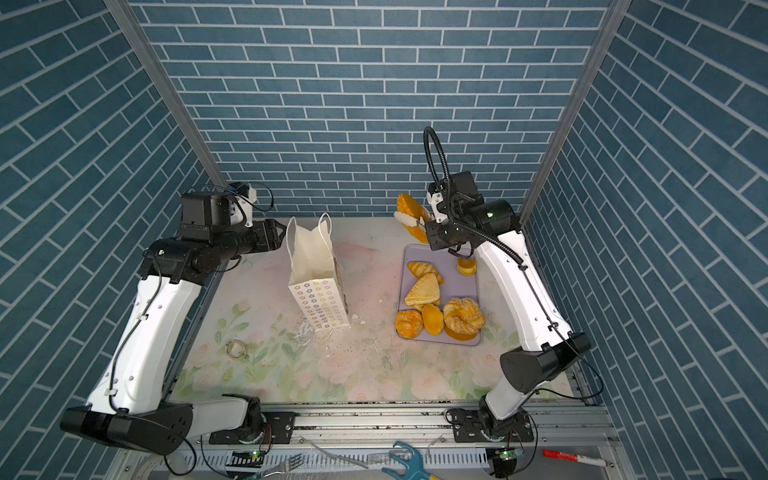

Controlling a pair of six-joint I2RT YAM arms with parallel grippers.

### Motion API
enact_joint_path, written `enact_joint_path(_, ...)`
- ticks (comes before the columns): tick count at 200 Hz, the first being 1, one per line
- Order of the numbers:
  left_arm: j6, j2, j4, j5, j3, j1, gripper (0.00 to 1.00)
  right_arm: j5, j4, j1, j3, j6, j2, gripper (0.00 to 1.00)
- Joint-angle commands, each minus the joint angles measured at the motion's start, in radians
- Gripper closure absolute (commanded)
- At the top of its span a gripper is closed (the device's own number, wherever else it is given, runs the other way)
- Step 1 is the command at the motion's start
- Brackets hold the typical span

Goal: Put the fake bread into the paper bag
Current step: 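Close the tongs on the orange round bread and lift it, right gripper, then carry the bread in the tongs over the paper bag's opening, right gripper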

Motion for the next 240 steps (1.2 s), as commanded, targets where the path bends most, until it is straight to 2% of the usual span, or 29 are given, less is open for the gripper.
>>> enact_joint_path(1, -0.007, 0.028, 0.015, 0.048, 0.029, -0.006, 0.31, -0.076, 0.013, 0.028, 0.14, 0.045, 0.04, 0.78)
enact_joint_path(30, -0.027, 0.021, 0.034, 0.059, 0.039, -0.006, 0.31, -0.148, -0.024, 0.073, 0.35, 0.066, 0.145, 0.78)
enact_joint_path(58, -0.015, -0.003, -0.02, -0.066, 0.073, -0.012, 0.31, -0.195, -0.051, 0.115, 0.533, 0.093, 0.233, 0.78)
enact_joint_path(110, 0.012, -0.005, -0.086, -0.176, 0.134, -0.026, 0.3, -0.249, 0.053, 0.17, 0.516, 0.154, 0.226, 0.78)
enact_joint_path(162, 0.009, 0.001, -0.032, -0.044, 0.078, -0.031, 0.3, -0.262, 0.136, 0.236, 0.484, 0.14, 0.192, 0.78)
enact_joint_path(223, -0.042, -0.012, 0.049, 0.015, -0.012, 0.013, 0.4, -0.332, 0.198, 0.296, 0.479, 0.177, 0.171, 0.78)
enact_joint_path(240, -0.059, -0.012, 0.065, 0.04, -0.025, 0.023, 0.46, -0.328, 0.202, 0.319, 0.477, 0.174, 0.172, 0.79)
